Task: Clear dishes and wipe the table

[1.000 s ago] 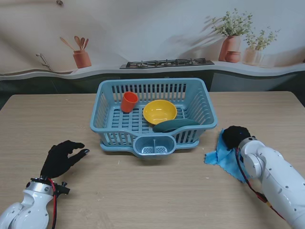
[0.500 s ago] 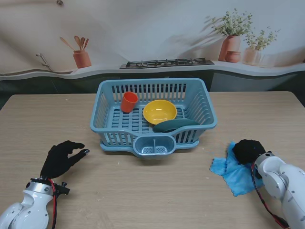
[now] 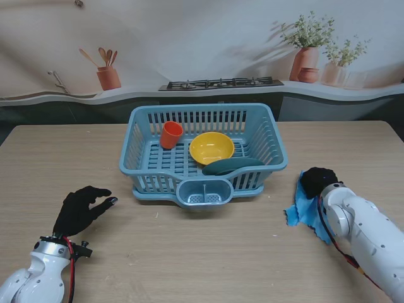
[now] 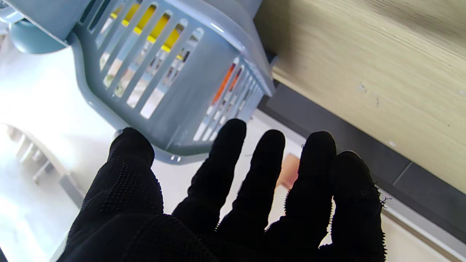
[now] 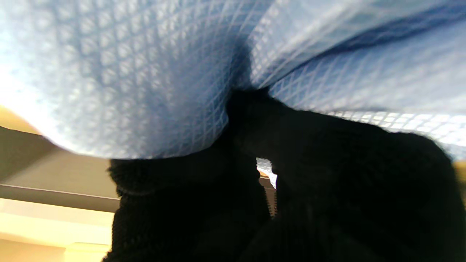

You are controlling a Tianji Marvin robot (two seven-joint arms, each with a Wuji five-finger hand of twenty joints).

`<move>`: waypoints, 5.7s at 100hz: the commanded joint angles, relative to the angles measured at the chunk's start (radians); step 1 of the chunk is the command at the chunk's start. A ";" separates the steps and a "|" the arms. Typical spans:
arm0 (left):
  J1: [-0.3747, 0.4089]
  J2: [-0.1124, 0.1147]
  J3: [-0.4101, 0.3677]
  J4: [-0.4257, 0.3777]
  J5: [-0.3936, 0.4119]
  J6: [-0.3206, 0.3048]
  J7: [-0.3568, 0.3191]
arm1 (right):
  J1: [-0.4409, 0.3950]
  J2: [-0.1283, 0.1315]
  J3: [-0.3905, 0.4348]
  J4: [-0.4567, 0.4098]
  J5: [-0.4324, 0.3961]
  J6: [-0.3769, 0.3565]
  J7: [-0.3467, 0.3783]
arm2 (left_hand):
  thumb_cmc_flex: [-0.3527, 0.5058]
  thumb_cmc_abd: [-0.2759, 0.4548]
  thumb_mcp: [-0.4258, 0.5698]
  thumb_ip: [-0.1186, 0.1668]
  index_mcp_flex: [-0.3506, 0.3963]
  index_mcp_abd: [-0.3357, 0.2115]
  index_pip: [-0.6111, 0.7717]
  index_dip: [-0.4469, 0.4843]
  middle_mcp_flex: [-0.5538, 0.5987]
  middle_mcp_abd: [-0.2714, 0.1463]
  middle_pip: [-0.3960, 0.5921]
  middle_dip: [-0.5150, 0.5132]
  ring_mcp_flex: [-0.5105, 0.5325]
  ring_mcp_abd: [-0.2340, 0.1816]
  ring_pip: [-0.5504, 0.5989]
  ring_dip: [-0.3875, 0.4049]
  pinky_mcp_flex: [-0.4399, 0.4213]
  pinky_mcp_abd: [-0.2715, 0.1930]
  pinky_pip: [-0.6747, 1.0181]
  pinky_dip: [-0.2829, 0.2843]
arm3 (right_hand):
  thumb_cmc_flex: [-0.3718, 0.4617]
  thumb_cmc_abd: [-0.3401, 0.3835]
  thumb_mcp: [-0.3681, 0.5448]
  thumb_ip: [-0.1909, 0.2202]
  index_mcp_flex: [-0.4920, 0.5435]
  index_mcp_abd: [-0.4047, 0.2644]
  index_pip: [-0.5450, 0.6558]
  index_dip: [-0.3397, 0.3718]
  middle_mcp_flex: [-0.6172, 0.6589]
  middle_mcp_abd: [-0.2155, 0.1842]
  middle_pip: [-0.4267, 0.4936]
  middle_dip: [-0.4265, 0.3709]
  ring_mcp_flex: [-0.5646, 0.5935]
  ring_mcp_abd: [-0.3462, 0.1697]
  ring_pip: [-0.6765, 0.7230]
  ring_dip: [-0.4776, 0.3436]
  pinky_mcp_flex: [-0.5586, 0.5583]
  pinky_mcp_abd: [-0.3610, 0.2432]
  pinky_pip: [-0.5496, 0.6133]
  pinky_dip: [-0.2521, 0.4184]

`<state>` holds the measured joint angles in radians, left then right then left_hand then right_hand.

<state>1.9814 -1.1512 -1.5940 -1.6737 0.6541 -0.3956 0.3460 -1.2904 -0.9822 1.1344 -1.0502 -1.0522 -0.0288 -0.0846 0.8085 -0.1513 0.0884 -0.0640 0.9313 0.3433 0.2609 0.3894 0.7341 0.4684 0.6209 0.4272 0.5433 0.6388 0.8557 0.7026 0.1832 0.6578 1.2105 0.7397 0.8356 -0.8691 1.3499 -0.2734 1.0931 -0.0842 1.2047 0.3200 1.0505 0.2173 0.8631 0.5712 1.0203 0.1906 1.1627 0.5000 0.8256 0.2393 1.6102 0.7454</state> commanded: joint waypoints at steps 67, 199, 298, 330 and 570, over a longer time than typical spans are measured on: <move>0.009 -0.005 -0.005 -0.003 0.000 -0.010 -0.006 | -0.097 -0.008 0.111 -0.077 -0.089 -0.098 0.088 | 0.049 0.040 -0.038 0.030 0.036 -0.015 -0.014 0.008 0.004 0.021 -0.002 0.002 0.013 0.044 0.017 0.013 -0.006 0.015 0.013 0.014 | 0.025 0.029 0.001 0.003 -0.003 0.047 -0.119 -0.073 0.013 -0.016 -0.026 -0.040 0.015 0.029 0.029 0.011 0.009 -0.043 0.010 0.016; 0.001 -0.007 -0.004 0.012 0.001 -0.013 0.007 | 0.168 -0.046 -0.206 0.120 0.084 0.038 0.004 | 0.056 0.044 -0.050 0.032 0.036 -0.014 -0.015 0.008 0.003 0.021 -0.002 0.002 0.012 0.044 0.017 0.013 -0.006 0.015 0.014 0.014 | 0.025 0.039 -0.006 0.003 -0.012 0.042 -0.118 -0.061 0.002 -0.023 -0.019 -0.035 0.007 0.022 0.037 0.009 0.003 -0.054 0.011 0.015; -0.008 -0.005 -0.001 0.024 -0.002 -0.012 -0.004 | -0.096 -0.010 0.136 0.000 -0.071 -0.159 -0.028 | 0.060 0.047 -0.060 0.033 0.035 -0.014 -0.015 0.007 0.002 0.022 -0.003 0.001 0.011 0.045 0.016 0.012 -0.007 0.015 0.013 0.014 | 0.023 0.020 0.003 0.003 0.014 0.018 -0.114 -0.052 0.019 -0.052 -0.032 -0.036 0.007 0.012 0.021 0.006 -0.017 -0.058 -0.006 0.017; -0.006 -0.006 -0.002 0.023 -0.003 -0.013 -0.001 | 0.162 -0.035 -0.185 0.179 0.066 -0.031 -0.060 | 0.061 0.048 -0.063 0.033 0.035 -0.014 -0.015 0.007 0.002 0.022 -0.002 0.002 0.011 0.047 0.017 0.013 -0.007 0.015 0.013 0.013 | 0.022 0.029 -0.004 0.003 0.010 0.014 -0.116 -0.049 0.013 -0.056 -0.030 -0.034 0.003 0.006 0.021 0.011 -0.019 -0.063 -0.008 0.020; 0.018 -0.007 -0.008 0.001 -0.028 -0.029 -0.019 | -0.354 -0.006 0.237 -0.427 -0.034 -0.392 0.333 | 0.073 0.057 -0.080 0.035 0.036 -0.014 -0.015 0.007 0.001 0.021 -0.004 0.001 0.011 0.044 0.016 0.012 -0.006 0.014 0.014 0.014 | 0.021 0.042 -0.016 0.004 -0.004 0.015 -0.115 -0.048 0.010 -0.044 -0.017 -0.039 0.010 0.007 0.038 0.002 -0.006 -0.067 0.012 0.020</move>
<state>1.9934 -1.1562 -1.6043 -1.6624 0.6292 -0.4276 0.3371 -1.6231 -1.0053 1.3532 -1.5000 -1.0939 -0.4150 0.2292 0.8494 -0.1380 0.0294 -0.0535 0.9313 0.3424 0.2609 0.3897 0.7341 0.4684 0.6209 0.4272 0.5433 0.6388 0.8558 0.7026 0.1832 0.6580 1.2106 0.7397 0.8219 -0.8456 1.3209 -0.2736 1.0836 -0.0801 1.0834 0.2821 1.0407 0.2025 0.8866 0.5725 1.0198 0.1866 1.1652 0.5006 0.8124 0.2353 1.5965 0.7581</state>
